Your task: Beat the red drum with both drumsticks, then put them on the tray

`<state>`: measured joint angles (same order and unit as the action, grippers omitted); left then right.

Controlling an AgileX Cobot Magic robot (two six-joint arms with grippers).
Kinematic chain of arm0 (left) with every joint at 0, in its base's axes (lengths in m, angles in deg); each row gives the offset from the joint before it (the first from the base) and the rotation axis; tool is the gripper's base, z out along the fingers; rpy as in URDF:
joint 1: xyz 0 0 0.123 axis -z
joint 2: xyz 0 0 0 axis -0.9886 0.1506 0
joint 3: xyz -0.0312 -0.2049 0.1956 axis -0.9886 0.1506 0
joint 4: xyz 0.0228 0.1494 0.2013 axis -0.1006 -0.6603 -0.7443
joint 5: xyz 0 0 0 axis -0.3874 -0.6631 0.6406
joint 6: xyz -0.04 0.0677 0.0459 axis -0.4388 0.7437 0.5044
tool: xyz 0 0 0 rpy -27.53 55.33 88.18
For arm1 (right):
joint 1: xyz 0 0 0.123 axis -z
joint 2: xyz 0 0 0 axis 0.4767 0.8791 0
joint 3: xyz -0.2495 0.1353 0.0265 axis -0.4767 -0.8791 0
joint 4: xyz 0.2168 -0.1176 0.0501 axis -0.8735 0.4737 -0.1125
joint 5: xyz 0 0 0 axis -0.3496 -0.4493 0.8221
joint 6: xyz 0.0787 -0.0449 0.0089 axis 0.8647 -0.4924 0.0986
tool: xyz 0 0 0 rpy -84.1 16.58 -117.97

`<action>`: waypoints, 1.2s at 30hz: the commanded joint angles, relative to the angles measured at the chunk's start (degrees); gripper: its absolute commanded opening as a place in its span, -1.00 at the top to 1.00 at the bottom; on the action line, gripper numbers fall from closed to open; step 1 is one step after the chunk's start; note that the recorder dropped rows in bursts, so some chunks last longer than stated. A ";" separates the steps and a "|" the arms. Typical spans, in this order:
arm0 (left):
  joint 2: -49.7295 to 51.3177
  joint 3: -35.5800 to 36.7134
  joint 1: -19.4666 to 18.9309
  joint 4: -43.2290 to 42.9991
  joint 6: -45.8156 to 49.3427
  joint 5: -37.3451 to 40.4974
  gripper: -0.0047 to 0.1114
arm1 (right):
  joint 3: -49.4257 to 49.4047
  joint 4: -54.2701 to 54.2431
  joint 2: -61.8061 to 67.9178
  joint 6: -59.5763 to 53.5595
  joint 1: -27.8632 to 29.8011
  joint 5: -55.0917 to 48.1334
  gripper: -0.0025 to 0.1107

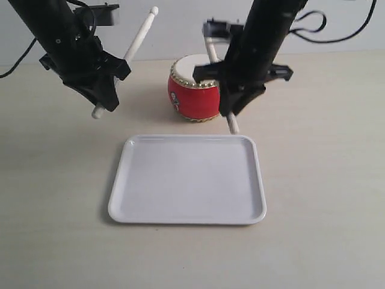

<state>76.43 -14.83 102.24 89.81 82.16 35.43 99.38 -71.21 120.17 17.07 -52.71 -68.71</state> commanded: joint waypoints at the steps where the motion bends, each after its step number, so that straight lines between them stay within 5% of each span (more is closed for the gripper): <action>1: 4.22 -3.08 3.91 0.53 0.84 -0.15 0.92 | 4.10 -0.53 -7.13 -1.45 0.24 0.17 0.96; 11: 16.83 -6.00 8.18 0.42 0.52 -0.15 0.92 | 4.43 1.16 -10.78 -1.32 0.24 0.17 0.96; 20: 4.81 -6.00 3.09 -2.21 0.32 -0.15 0.92 | 2.74 1.61 -5.26 -0.58 0.24 0.17 0.96; 28: -2.39 -6.00 -5.86 0.85 -0.19 -0.15 0.92 | -2.78 -13.18 7.11 -0.45 0.24 0.17 0.96; 32: -1.74 -5.44 -5.77 3.31 1.33 -0.15 0.92 | -0.77 -15.64 6.96 -0.82 0.52 0.17 0.96; 36: 2.33 -5.04 -1.79 5.23 2.78 -0.15 0.92 | 4.04 -12.51 0.15 -0.82 2.05 0.17 0.96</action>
<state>76.54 -20.22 97.92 93.67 84.05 35.33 100.64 -85.44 125.35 16.69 -52.00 -68.56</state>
